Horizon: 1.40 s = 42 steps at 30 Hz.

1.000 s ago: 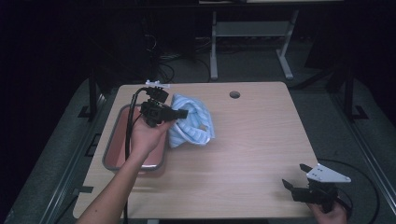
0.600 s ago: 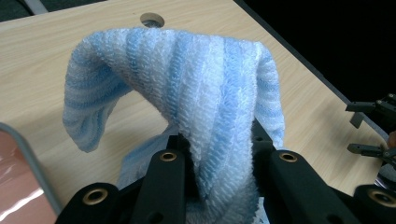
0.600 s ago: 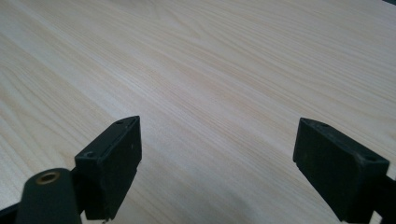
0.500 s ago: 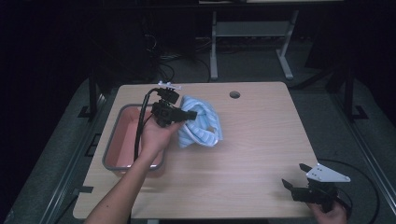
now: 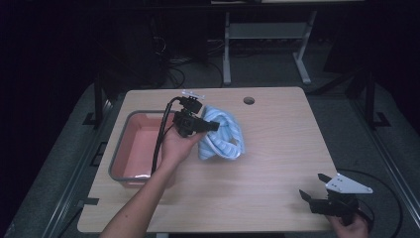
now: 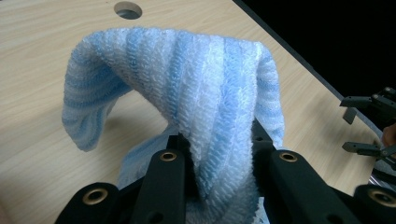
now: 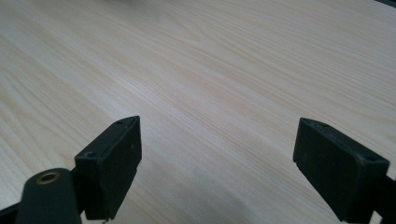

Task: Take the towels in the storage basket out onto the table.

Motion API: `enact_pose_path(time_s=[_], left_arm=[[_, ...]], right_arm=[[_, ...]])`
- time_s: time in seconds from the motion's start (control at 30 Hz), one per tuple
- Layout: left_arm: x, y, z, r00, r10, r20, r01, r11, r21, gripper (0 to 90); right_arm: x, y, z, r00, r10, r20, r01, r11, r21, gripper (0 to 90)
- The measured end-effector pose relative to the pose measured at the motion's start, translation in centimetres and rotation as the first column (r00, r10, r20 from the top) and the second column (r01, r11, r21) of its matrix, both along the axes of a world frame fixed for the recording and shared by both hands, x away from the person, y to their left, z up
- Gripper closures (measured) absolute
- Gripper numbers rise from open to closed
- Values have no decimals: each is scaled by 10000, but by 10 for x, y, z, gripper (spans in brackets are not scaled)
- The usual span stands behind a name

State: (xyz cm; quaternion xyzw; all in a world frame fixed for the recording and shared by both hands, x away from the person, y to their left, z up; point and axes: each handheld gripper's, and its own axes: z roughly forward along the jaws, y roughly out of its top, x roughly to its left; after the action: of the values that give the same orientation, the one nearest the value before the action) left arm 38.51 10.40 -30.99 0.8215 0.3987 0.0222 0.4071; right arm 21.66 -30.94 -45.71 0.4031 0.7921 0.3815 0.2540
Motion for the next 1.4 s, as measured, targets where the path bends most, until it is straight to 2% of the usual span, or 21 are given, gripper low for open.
enact_pose_path(time_s=[0.1, 0.4, 1.13, 1.37, 1.4], left_arm=[[0, -5, -2, 10000, 6, -70, -7, 9999, -117, 738], [3, -16, -10, 9997, -175, -177, 174, 9998, -32, 738], [9, -50, -44, 9962, -499, -713, 531, 9976, 448, 732], [9, -58, -57, 9947, -363, -965, 397, 9987, 332, 732], [10, -58, -59, 9941, -464, -982, 509, 9977, 440, 730]], right_arm=[[0, 0, 0, 10000, -6, 27, 6, 10000, -30, 148], [-2, -3, 2, 9999, -70, 108, 70, 10000, 61, 148], [-3, -5, 3, 9998, -59, 165, 57, 9999, 124, 148], [-3, -4, 3, 9999, -42, 165, 39, 9999, 165, 148], [-3, -4, 3, 9999, -36, 158, 34, 9999, 157, 149]])
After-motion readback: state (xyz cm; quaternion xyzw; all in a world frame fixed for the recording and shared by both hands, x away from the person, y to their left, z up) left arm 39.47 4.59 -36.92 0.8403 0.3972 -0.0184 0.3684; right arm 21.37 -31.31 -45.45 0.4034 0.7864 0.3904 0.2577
